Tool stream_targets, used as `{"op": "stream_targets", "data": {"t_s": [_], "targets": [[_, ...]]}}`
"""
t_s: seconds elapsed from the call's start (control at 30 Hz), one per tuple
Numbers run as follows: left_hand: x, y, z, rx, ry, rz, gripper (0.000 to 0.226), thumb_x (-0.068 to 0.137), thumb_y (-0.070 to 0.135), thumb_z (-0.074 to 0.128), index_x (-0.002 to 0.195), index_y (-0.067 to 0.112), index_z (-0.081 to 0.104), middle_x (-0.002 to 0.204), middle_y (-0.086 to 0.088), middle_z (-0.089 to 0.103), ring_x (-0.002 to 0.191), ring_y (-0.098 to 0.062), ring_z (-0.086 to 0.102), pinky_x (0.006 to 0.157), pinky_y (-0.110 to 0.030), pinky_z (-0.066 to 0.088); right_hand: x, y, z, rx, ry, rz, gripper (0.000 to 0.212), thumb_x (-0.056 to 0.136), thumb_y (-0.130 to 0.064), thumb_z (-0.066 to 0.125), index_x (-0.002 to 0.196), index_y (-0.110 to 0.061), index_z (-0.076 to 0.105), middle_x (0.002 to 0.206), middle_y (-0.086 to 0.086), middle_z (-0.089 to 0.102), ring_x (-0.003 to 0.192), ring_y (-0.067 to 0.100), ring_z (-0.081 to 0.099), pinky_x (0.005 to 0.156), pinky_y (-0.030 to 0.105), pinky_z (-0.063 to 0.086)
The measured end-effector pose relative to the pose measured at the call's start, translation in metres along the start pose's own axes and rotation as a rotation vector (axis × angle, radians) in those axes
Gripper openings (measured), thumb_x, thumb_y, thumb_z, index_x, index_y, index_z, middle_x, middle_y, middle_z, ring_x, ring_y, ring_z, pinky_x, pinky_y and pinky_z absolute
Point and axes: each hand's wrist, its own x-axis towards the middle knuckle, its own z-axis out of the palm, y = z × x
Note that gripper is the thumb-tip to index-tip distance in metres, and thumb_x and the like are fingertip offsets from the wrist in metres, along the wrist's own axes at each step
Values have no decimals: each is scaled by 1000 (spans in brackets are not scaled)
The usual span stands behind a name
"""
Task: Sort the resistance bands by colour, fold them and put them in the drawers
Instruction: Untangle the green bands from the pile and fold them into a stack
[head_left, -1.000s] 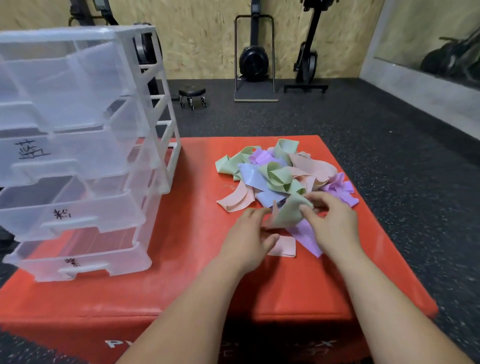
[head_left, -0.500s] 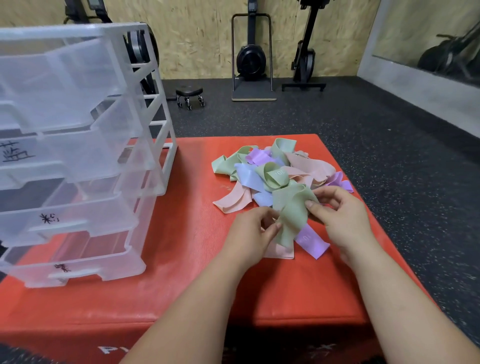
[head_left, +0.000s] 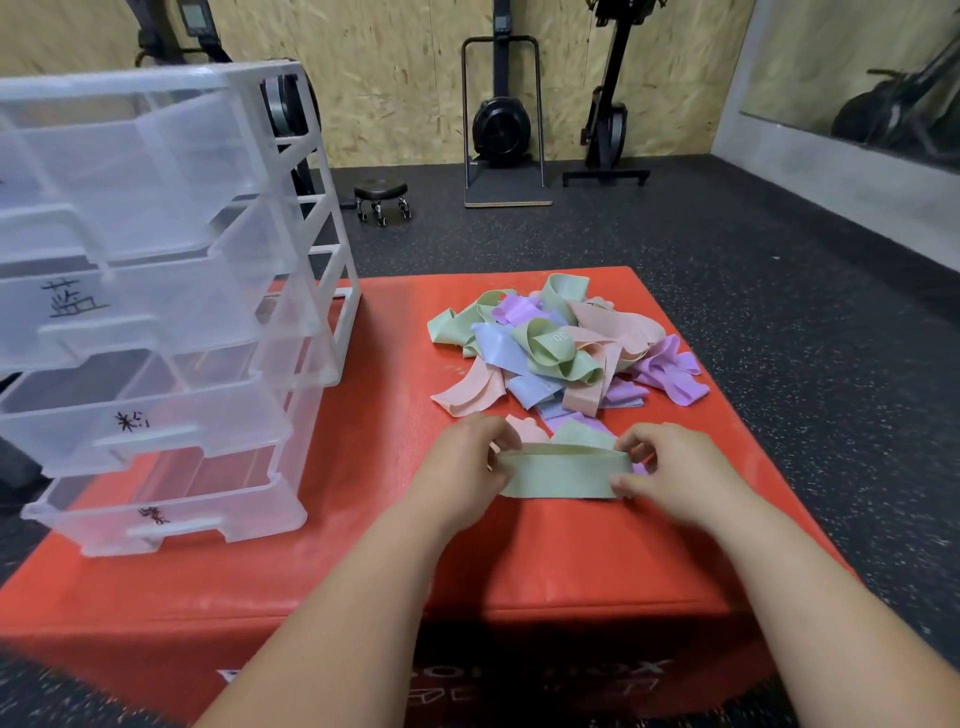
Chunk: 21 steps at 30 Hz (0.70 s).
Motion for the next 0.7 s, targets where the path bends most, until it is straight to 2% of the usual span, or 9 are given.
{"op": "stream_targets", "data": {"t_s": [0.1,0.17,0.23,0.3,0.37,0.43,0.5,0.57,0.7], "targets": [[-4,6,-6,-177,19,-56,21,87,24,81,101,31,67,101,11,65,69,-5,67,64,-16,46,-2,-4,-3,88,34,9,17,85,-49,79,83,-33,76,78,-17,73,79,6,68,74,28,52],[-5,12,-7,-276,21,-95,11,94,31,77,100,27,69,88,10,68,63,-8,70,59,-21,48,-3,-4,-5,136,92,16,26,92,-50,72,73,-32,77,69,-17,73,75,4,67,67,23,48],[-6,14,-8,-301,22,-106,8,98,32,74,96,27,69,79,9,68,63,-12,72,62,-28,52,-2,-5,-7,190,183,2,22,90,-42,77,70,-32,77,68,-21,73,73,-4,66,63,12,42],[-6,13,-8,-270,26,-102,4,97,29,73,97,28,69,79,8,68,65,-11,70,64,-29,53,-1,-6,-5,317,214,-30,13,83,-27,86,76,-33,76,74,-21,75,74,-7,67,72,15,50],[-6,10,-6,-243,31,-103,10,96,25,73,105,28,70,85,11,68,67,-5,67,66,-23,49,1,-8,-2,492,187,-74,28,78,-7,86,86,-30,73,85,-11,77,78,3,72,81,32,61],[-5,9,-6,-211,59,-89,24,95,27,73,119,31,68,102,13,67,78,-2,65,70,-16,46,2,-12,-3,583,183,-143,35,79,4,83,93,-26,71,92,-4,77,85,14,74,84,38,62],[-2,10,-6,-209,80,-64,40,96,31,73,135,32,64,121,13,63,96,-2,63,83,-18,47,2,-17,-4,621,155,-230,34,82,6,81,98,-22,72,94,-3,77,89,15,74,86,34,61],[1,16,-6,-289,55,-75,51,99,36,71,148,32,55,131,14,61,110,-5,61,93,-23,49,1,-24,-6,646,112,-298,31,84,6,80,100,-19,71,95,-4,77,89,13,74,86,29,60],[4,28,-4,-440,-49,-87,47,103,38,66,148,26,55,120,12,72,105,-8,68,94,-32,57,-2,-35,-7,743,64,-371,29,87,8,77,103,-14,68,98,-1,75,88,15,73,83,26,58]]}}
